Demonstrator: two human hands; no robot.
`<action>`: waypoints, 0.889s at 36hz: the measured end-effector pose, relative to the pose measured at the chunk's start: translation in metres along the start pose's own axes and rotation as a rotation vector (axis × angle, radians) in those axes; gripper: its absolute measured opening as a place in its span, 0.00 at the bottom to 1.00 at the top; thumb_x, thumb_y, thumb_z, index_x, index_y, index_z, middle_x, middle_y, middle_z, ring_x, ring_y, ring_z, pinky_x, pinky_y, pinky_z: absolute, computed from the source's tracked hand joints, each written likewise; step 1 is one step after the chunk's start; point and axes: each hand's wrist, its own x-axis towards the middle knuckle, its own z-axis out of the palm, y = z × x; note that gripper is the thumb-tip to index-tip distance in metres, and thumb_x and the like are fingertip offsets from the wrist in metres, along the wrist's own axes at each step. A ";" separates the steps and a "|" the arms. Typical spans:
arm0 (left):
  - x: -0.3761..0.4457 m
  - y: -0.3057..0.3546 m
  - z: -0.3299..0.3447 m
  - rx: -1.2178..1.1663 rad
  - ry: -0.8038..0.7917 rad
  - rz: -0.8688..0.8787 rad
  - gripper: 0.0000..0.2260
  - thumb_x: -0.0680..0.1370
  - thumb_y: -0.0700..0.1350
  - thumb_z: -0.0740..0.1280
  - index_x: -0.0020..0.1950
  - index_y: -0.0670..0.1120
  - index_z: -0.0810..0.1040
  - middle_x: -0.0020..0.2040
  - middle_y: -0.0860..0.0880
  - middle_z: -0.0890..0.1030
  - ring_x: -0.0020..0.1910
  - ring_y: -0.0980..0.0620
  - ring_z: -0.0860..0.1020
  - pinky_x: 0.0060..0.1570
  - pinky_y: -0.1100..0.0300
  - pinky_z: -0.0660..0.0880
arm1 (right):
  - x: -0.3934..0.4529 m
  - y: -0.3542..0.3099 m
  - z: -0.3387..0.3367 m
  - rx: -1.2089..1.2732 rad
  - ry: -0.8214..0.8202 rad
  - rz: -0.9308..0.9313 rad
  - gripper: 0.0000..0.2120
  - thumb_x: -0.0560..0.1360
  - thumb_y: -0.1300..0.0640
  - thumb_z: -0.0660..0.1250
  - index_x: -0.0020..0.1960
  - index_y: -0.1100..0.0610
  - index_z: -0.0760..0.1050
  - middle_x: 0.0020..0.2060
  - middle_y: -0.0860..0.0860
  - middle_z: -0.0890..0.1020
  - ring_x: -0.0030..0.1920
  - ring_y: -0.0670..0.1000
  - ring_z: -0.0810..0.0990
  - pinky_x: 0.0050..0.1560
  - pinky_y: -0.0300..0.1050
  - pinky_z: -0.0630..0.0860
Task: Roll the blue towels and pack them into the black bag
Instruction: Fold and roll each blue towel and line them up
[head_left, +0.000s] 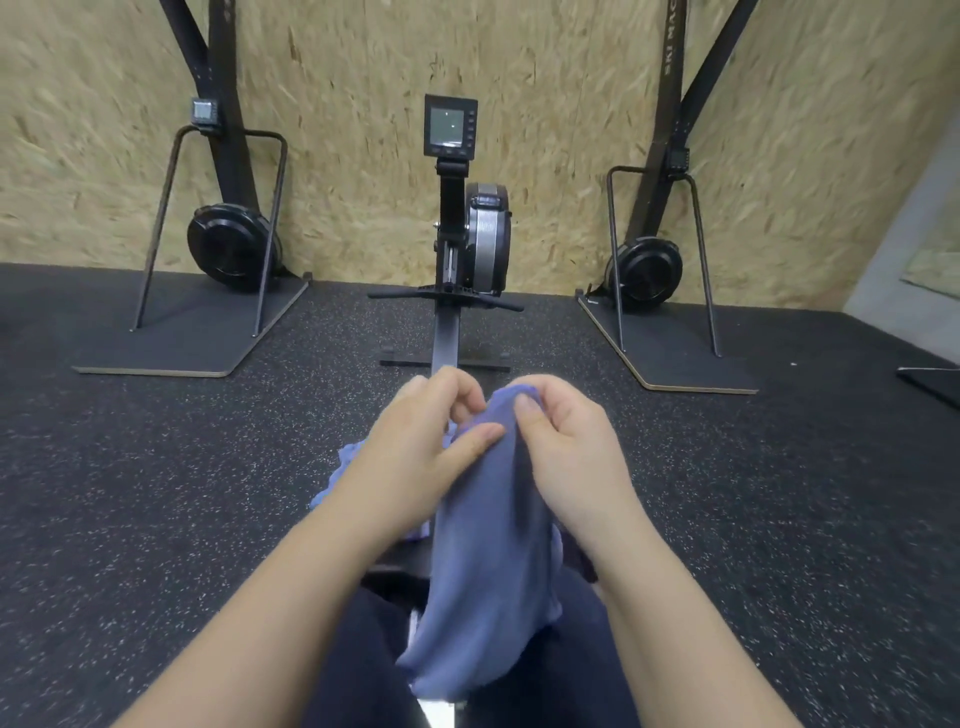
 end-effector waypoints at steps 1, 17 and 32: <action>0.002 0.002 -0.002 0.026 -0.017 0.008 0.13 0.76 0.45 0.70 0.42 0.58 0.67 0.38 0.59 0.73 0.43 0.60 0.70 0.41 0.69 0.64 | 0.003 -0.004 -0.004 -0.012 0.026 -0.008 0.11 0.79 0.63 0.59 0.47 0.54 0.79 0.42 0.43 0.82 0.43 0.35 0.76 0.43 0.25 0.68; 0.006 -0.045 -0.055 0.626 -0.089 0.006 0.06 0.78 0.52 0.65 0.49 0.51 0.75 0.39 0.52 0.71 0.45 0.46 0.74 0.42 0.56 0.62 | 0.054 0.004 -0.085 -0.326 0.240 0.065 0.13 0.77 0.62 0.60 0.42 0.49 0.79 0.38 0.44 0.80 0.44 0.53 0.79 0.49 0.50 0.78; 0.014 -0.047 -0.105 0.846 0.063 0.177 0.11 0.69 0.45 0.78 0.37 0.49 0.76 0.29 0.59 0.59 0.29 0.50 0.68 0.28 0.59 0.70 | 0.064 0.034 -0.106 0.077 0.401 0.309 0.08 0.81 0.62 0.55 0.52 0.59 0.74 0.42 0.53 0.73 0.37 0.47 0.75 0.40 0.50 0.81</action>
